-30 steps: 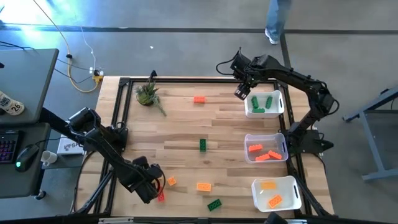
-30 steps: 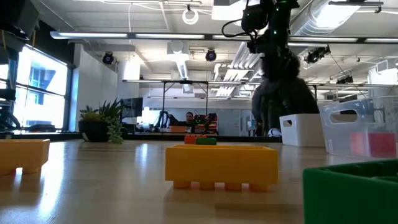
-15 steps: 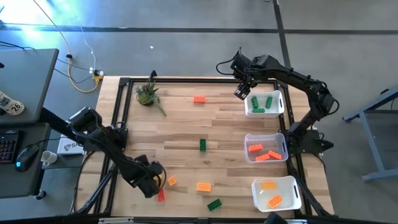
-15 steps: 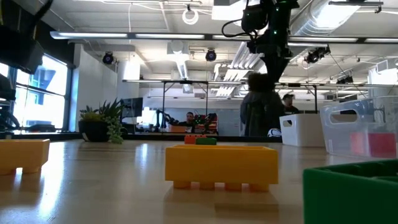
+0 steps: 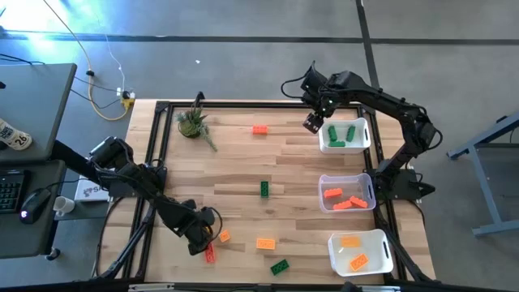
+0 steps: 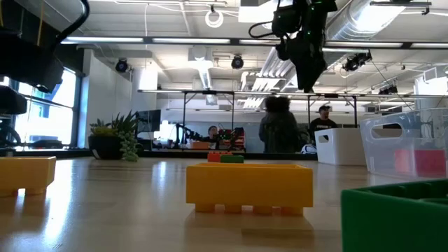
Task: Sort & place blocks by color
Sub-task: Put the yellow game piece into the bottom white bin
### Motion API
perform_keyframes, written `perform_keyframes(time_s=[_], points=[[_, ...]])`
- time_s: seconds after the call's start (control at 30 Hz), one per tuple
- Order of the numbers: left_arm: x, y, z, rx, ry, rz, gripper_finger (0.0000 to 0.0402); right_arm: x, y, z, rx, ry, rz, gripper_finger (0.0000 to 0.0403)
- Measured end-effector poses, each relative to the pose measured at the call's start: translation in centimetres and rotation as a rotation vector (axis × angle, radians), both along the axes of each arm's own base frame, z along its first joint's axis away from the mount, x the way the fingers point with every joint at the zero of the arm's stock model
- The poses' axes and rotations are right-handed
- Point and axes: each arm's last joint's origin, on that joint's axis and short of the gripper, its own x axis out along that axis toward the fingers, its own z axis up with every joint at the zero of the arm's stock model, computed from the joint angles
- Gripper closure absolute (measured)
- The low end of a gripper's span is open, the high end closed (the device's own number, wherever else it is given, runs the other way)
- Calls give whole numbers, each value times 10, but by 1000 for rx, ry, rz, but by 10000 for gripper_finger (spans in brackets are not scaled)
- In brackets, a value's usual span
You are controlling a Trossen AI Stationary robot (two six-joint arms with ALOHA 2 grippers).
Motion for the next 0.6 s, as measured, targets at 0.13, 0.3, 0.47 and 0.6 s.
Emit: perform_keyframes(time_s=[0.13,0.3,0.47,0.6], points=[[4,5,6,-16,-39,-80,292,3,1,0,63,-59,20,192],[9,20,19,-66,-68,-119,292,4,4,1,133,-110,42,192],[15,43,37,-118,-129,-155,292,10,12,0,203,-152,87,192],[20,66,51,-130,-204,-153,292,17,22,1,204,-157,131,192]])
